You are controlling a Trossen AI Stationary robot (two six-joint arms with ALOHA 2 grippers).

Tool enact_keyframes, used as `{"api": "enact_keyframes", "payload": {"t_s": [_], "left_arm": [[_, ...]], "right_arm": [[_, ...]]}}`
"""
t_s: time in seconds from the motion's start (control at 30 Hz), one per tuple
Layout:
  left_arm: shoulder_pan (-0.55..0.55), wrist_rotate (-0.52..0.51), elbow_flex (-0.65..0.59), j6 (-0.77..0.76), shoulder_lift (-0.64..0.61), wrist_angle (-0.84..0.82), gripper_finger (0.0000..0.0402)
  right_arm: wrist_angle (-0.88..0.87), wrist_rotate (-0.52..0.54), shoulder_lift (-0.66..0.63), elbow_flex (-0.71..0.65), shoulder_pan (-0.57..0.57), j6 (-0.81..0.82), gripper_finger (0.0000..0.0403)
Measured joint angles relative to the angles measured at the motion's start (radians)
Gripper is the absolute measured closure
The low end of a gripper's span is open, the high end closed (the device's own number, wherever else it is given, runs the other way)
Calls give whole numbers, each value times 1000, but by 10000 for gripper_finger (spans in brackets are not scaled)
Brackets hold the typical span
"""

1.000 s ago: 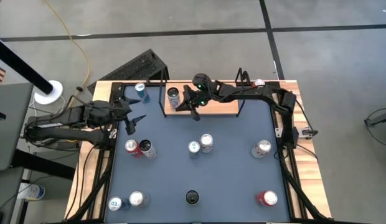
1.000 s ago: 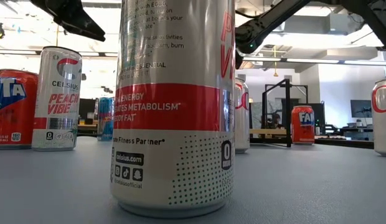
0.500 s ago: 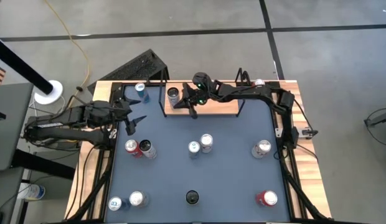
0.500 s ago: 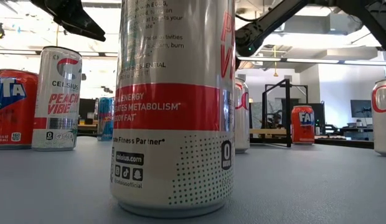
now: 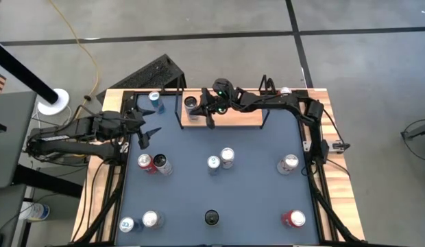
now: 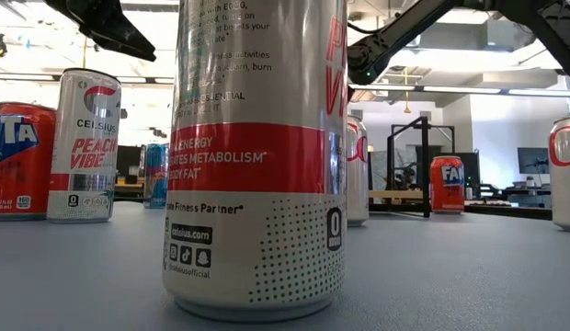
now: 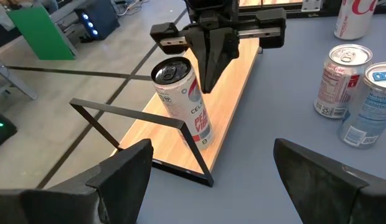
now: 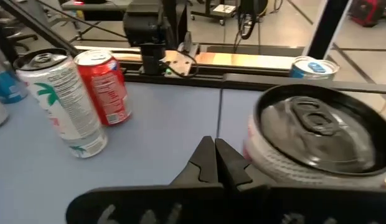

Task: Place canned beverage on shelf
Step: Put the top white soda can on the shelf

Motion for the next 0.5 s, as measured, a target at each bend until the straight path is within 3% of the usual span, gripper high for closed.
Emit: {"api": "enact_keyframes", "payload": {"t_s": [0.5], "left_arm": [[0, 0, 0, -12, 0, -1, 79]], "right_arm": [[45, 63, 0, -1, -2, 0, 403]]}}
